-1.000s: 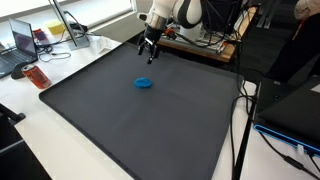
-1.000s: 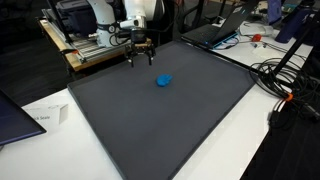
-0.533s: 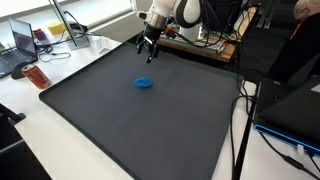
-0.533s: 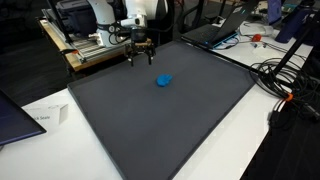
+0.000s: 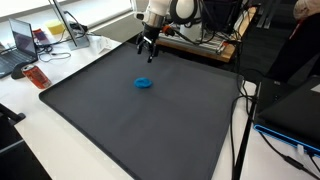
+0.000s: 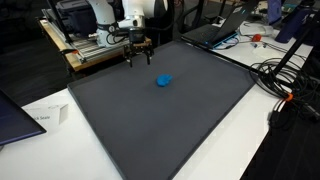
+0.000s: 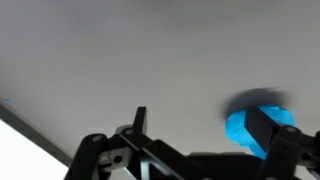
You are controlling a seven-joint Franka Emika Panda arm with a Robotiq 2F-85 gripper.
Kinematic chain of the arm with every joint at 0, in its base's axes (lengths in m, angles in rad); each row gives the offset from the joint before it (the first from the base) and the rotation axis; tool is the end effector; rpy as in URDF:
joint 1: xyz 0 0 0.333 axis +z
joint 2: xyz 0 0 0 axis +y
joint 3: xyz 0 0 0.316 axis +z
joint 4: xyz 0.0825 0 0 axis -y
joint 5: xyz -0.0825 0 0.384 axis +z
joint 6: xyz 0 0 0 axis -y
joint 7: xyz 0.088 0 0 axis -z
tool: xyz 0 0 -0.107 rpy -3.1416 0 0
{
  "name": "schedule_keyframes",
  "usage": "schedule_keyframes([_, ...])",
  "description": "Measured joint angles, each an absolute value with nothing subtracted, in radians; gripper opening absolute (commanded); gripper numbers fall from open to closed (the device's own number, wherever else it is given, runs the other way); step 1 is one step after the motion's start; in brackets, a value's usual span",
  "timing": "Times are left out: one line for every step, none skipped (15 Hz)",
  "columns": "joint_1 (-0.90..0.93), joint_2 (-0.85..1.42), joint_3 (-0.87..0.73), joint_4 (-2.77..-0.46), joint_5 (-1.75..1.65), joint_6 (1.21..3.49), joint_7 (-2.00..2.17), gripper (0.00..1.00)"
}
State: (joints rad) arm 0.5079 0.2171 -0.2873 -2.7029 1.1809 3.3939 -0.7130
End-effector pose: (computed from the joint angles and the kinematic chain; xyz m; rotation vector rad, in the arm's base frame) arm 0.3896 -0.0244 0.2068 2.8922 -0.3754 0.6025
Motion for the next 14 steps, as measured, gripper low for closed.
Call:
schedule_keyframes([0.514,0.213,-0.297,-2.702,1.181,3.387,-0.720,1.00])
schedule_keyframes([0.520,0.209,-0.306,-2.702,1.181,3.382,-0.722,1.00])
schedule_keyframes([0.526,0.204,-0.315,-2.701,1.181,3.375,-0.722,1.00])
schedule_keyframes([0.531,0.199,-0.327,-2.700,1.185,3.364,-0.720,1.00])
schedule_keyframes([0.533,0.194,-0.342,-2.697,1.200,3.354,-0.715,1.00])
schedule_keyframes([0.534,0.189,-0.357,-2.693,1.217,3.344,-0.708,1.00])
schedule_keyframes([0.534,0.184,-0.373,-2.689,1.228,3.329,-0.698,1.00])
schedule_keyframes([0.534,0.179,-0.387,-2.685,1.238,3.314,-0.687,1.00])
schedule_keyframes([0.535,0.175,-0.400,-2.681,1.246,3.297,-0.670,1.00])
schedule_keyframes([0.535,0.170,-0.412,-2.679,1.250,3.278,-0.647,1.00])
schedule_keyframes([0.535,0.162,-0.424,-2.678,1.251,3.259,-0.620,1.00])
schedule_keyframes([0.534,0.153,-0.435,-2.677,1.251,3.243,-0.591,1.00])
schedule_keyframes([0.495,0.141,-0.407,-2.680,1.213,3.239,-0.528,1.00])
schedule_keyframes([0.424,0.128,-0.352,-2.682,1.154,3.239,-0.441,1.00])
